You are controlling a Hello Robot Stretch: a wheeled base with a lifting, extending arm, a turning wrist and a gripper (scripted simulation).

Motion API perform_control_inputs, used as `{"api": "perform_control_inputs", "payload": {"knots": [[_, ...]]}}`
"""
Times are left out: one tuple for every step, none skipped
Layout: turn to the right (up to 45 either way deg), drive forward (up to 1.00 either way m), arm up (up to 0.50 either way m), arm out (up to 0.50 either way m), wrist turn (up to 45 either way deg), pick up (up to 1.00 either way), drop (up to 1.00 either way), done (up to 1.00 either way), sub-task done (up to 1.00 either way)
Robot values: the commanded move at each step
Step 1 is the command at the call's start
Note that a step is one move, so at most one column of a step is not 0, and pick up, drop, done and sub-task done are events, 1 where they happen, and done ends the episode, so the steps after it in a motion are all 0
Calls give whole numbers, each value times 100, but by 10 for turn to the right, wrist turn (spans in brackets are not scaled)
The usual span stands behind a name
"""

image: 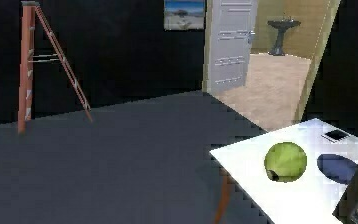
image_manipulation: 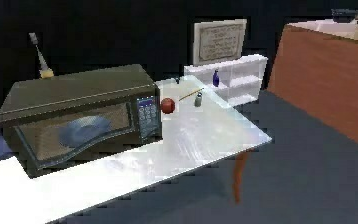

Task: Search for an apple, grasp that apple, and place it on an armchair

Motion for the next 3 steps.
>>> {"api": "perform_control_inputs", "payload": {"knots": [[450, 0, 0, 0, 0, 0, 0, 0, 0], [450, 0, 0, 0, 0, 0, 0, 0, 0], [420, 0, 0, 0, 0, 0, 0, 0, 0]]}}
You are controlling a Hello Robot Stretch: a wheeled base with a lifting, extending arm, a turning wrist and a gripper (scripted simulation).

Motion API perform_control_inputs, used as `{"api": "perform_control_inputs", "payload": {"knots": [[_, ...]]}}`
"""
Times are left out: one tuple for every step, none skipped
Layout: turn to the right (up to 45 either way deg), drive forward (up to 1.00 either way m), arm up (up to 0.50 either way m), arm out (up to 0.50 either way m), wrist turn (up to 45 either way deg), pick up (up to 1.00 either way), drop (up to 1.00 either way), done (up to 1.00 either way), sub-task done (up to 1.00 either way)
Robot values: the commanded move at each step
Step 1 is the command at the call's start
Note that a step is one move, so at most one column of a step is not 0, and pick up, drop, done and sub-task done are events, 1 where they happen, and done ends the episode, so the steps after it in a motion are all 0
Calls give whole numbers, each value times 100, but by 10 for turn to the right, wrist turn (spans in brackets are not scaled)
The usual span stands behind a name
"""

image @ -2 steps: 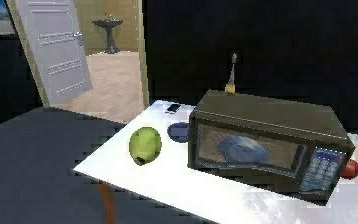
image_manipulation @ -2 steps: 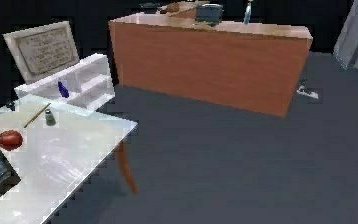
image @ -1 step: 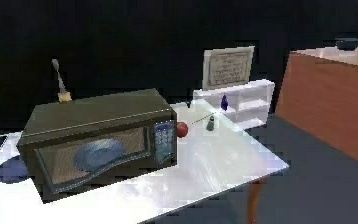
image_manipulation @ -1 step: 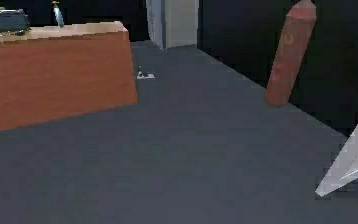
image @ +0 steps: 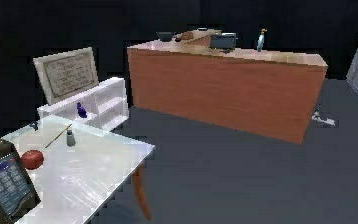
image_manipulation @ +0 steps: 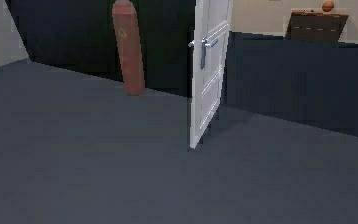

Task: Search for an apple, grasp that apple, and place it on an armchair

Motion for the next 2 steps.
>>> {"api": "perform_control_inputs", "payload": {"knots": [[0, 100, 0, 0, 0, 0, 0, 0, 0], [90, 0, 0, 0, 0, 0, 0, 0, 0]]}}
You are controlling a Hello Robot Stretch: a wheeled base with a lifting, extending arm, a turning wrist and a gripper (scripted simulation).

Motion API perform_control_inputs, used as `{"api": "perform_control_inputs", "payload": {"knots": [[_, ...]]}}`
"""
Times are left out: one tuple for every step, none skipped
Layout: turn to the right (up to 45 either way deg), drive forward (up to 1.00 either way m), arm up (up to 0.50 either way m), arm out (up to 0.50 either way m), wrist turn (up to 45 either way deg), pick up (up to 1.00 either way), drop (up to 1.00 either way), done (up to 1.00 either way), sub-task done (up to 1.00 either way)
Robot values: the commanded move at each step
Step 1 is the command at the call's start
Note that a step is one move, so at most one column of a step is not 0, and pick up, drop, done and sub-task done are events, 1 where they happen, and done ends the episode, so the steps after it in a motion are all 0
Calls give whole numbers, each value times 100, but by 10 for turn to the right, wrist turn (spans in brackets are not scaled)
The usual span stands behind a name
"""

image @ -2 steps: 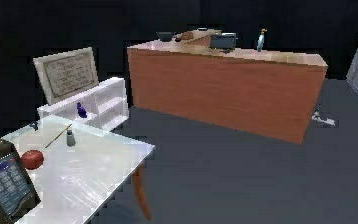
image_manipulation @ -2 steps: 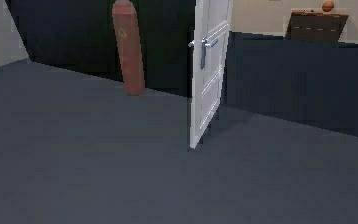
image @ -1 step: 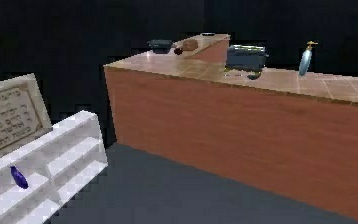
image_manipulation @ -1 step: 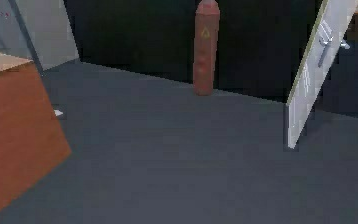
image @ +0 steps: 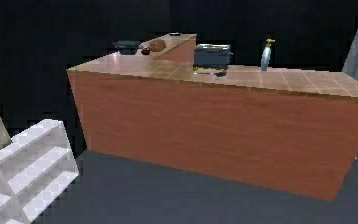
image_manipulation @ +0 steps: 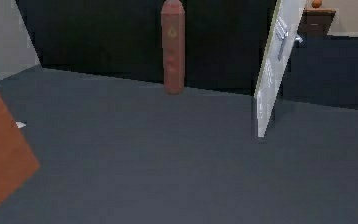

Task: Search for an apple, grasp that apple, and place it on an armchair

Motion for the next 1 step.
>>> {"api": "perform_control_inputs", "payload": {"knots": [[0, 25, 0, 0, 0, 0, 0, 0, 0]]}}
